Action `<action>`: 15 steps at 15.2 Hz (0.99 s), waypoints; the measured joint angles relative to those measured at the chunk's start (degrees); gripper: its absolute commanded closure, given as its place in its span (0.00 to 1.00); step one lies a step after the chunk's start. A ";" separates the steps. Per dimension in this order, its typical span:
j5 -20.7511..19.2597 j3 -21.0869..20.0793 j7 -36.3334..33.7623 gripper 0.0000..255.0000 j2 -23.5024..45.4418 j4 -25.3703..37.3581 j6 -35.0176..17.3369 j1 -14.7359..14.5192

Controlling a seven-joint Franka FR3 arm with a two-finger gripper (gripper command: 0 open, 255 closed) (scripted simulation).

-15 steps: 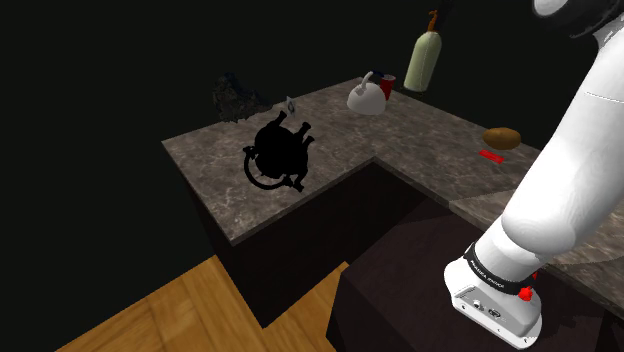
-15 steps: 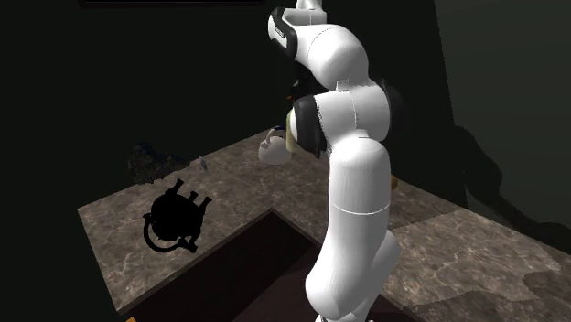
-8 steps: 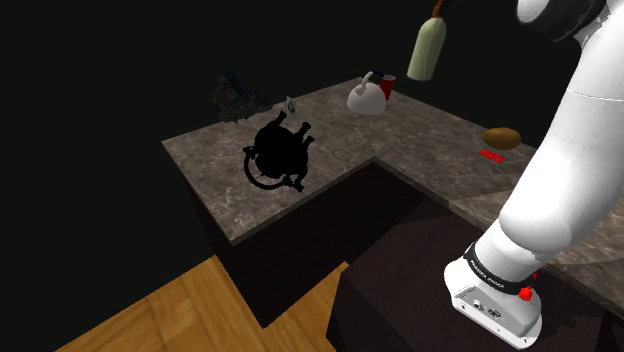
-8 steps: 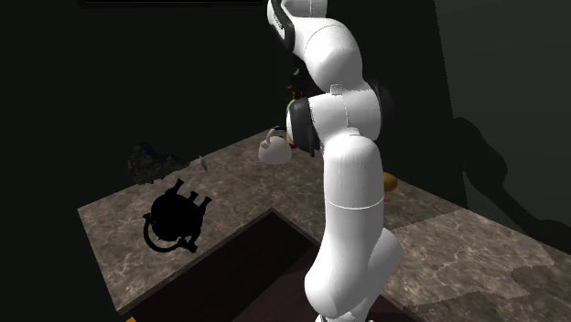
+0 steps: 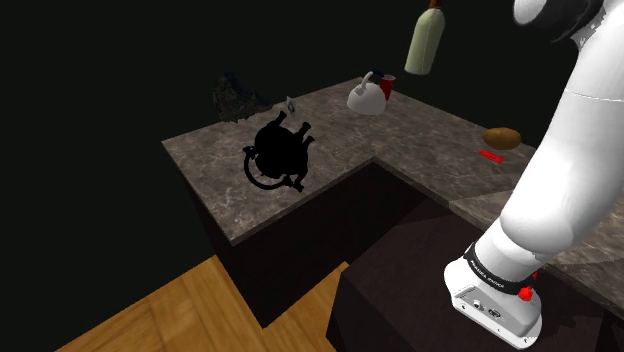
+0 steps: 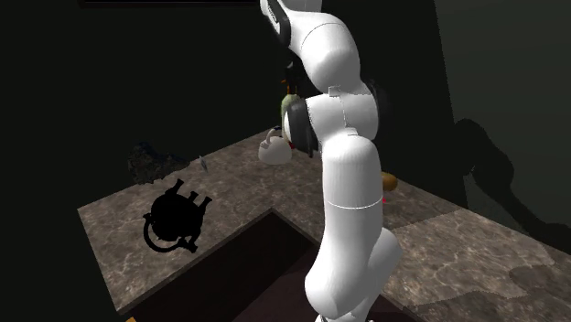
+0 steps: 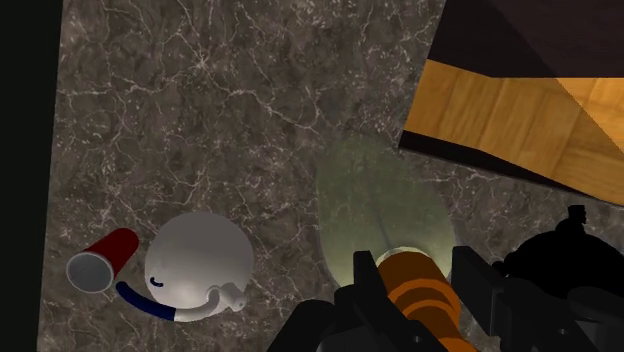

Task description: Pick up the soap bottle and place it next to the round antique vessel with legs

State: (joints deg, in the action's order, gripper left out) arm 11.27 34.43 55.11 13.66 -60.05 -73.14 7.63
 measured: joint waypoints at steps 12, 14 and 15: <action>-9.94 -9.18 -20.22 1.00 -15.98 -19.22 -6.52 -15.15; -10.73 -11.09 -23.55 1.00 -17.66 -21.11 -6.98 -16.77; -11.10 -11.99 -25.11 1.00 -18.54 -22.56 -7.64 -17.47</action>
State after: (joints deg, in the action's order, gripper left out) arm 0.17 22.44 29.99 -4.89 -82.61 -80.78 -9.84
